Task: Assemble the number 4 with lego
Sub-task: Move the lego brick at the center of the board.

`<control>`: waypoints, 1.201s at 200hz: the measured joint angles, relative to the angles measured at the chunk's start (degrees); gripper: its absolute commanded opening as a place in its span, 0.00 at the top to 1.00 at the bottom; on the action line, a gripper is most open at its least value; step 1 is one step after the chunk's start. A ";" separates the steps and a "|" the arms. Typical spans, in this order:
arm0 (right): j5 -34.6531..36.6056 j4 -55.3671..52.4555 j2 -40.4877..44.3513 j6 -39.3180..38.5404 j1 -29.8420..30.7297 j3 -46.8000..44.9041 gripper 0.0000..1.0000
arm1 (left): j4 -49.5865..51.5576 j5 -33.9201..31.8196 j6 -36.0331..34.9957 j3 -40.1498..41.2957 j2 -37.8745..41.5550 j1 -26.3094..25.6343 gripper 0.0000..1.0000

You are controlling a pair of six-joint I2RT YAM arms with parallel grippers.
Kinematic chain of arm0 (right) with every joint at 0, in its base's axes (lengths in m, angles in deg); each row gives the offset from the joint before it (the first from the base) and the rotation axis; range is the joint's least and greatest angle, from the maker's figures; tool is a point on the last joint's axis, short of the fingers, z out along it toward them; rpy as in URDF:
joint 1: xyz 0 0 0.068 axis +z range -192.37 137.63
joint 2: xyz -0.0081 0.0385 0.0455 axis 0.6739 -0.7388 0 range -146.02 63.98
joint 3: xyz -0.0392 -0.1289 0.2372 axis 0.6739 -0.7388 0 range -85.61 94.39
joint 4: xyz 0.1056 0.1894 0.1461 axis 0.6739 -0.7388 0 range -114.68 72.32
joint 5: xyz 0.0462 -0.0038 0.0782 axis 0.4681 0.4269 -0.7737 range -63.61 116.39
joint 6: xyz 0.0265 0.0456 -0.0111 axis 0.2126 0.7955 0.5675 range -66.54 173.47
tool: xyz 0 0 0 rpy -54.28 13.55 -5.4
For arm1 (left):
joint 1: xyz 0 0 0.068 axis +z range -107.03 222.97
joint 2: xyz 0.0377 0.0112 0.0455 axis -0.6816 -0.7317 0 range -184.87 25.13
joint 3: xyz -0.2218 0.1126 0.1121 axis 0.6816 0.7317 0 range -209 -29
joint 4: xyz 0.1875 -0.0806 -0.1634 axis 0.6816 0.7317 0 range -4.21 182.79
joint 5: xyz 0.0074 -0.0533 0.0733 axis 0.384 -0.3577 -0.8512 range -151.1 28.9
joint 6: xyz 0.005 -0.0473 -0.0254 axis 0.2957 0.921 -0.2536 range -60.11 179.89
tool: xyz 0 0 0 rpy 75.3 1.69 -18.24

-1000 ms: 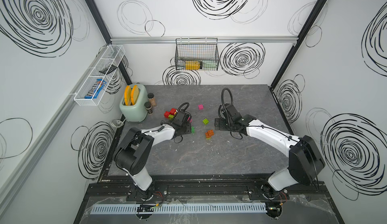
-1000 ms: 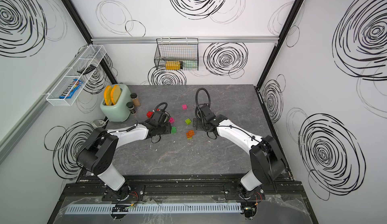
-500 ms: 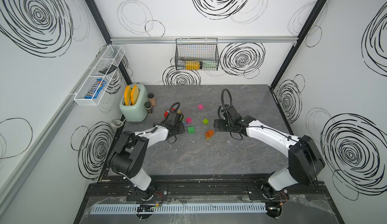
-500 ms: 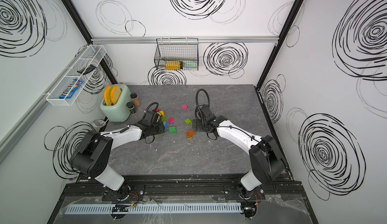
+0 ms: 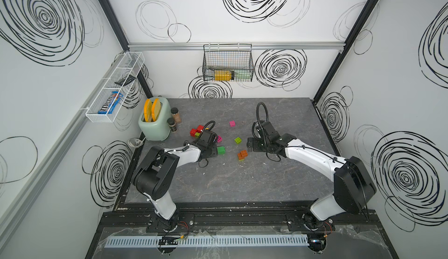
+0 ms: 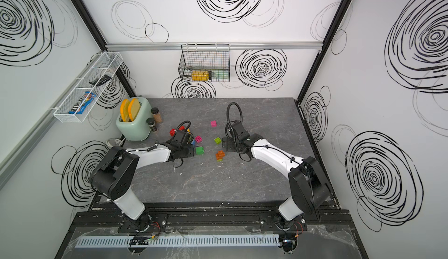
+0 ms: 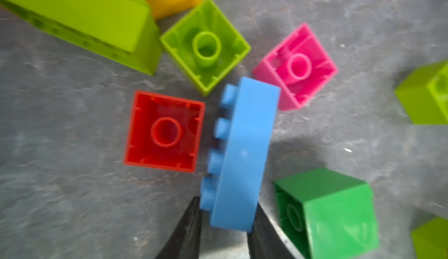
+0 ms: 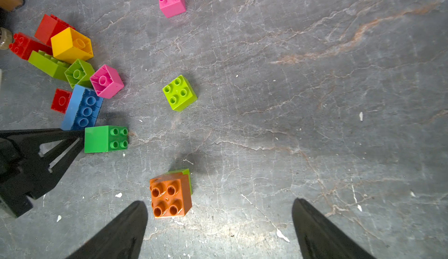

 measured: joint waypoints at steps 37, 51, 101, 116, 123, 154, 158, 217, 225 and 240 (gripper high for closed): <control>-0.59 0.04 0.00 -0.02 0.00 -0.76 0.02 | 0.02 -4.09 -1.05 -0.07 -0.31 -2.21 0.54; -0.85 0.07 0.00 -0.02 0.00 -0.81 0.02 | -0.59 -4.33 -1.42 -0.09 -0.96 -2.23 0.52; -0.87 0.09 0.02 -0.39 0.00 -1.01 0.02 | -1.90 -4.17 -2.14 -2.19 -3.23 -0.94 0.58; -0.87 0.11 0.00 -0.44 0.00 -1.03 0.02 | -2.49 -3.96 -2.62 -2.93 -4.04 -0.66 0.64; -0.87 0.11 0.00 -0.46 0.00 -1.01 0.02 | -2.67 -3.78 -2.82 -3.17 -4.26 -0.61 0.67; -0.87 0.11 0.00 -0.66 0.00 -1.01 0.02 | -2.89 -4.20 -3.21 -3.32 -4.42 -0.68 0.78; -0.87 0.11 0.00 -0.68 0.00 -1.01 0.02 | -2.80 -4.57 -3.26 -3.32 -4.42 -0.81 0.79; -0.92 1.11 0.02 -1.31 -0.04 -1.31 0.02 | 10.19 -20.94 2.12 0.68 4.31 -10.82 0.84; -1.05 1.44 0.02 -1.55 -0.04 -1.55 0.02 | 13.70 -22.69 3.82 0.87 5.53 -12.52 0.83; -1.20 1.64 0.02 -2.14 -0.09 -1.90 0.02 | 20.41 -24.90 7.34 0.98 6.75 -15.93 0.82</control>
